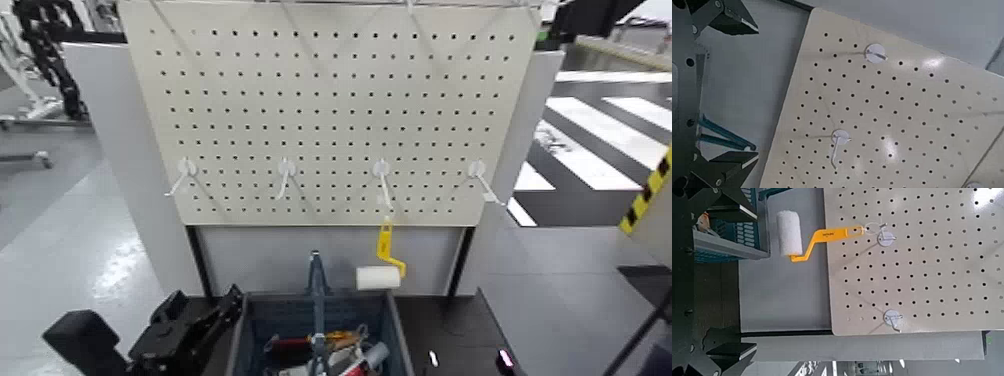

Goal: Grasp the handle of the crate.

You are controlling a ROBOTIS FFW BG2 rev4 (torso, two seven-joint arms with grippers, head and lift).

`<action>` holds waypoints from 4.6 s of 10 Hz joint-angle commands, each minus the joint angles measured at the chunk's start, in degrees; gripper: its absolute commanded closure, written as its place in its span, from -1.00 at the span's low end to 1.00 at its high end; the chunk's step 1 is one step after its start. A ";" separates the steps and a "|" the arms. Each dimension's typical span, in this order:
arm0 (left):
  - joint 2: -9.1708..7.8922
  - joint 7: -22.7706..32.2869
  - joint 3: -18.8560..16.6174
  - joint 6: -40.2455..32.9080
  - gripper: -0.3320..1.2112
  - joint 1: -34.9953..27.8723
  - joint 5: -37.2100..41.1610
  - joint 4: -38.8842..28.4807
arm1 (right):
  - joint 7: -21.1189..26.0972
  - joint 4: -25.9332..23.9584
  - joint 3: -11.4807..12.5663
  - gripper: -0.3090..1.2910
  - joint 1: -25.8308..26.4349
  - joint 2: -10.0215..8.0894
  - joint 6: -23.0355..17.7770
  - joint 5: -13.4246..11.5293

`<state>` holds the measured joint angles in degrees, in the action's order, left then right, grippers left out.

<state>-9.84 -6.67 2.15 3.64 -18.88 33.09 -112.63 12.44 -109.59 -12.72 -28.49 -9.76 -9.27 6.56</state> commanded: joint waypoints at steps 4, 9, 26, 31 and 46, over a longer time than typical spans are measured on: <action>-5.01 -7.04 1.01 17.45 -0.41 9.39 27.29 6.10 | -0.04 0.35 -0.29 -0.43 0.37 -0.26 -0.05 0.38; -7.12 -7.40 1.10 36.26 -0.40 18.09 44.96 14.10 | -0.04 0.52 -0.47 -0.43 0.46 -0.26 -0.14 0.65; -7.38 -21.55 12.44 45.49 0.66 36.02 52.17 40.29 | -0.13 0.87 -1.08 -0.43 0.81 -0.09 -0.66 1.17; -7.03 -20.23 12.18 47.86 0.97 35.31 52.17 39.59 | -0.13 0.87 -1.26 -0.43 0.81 -0.26 -0.66 1.44; -6.59 -13.90 8.22 50.67 0.97 22.22 59.29 21.48 | -0.31 1.22 -0.91 -0.43 1.16 -0.44 -0.66 1.61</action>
<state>-16.49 -20.69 10.44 54.02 4.12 91.67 -90.57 12.12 -108.40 -13.65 -27.34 -10.20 -9.87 8.18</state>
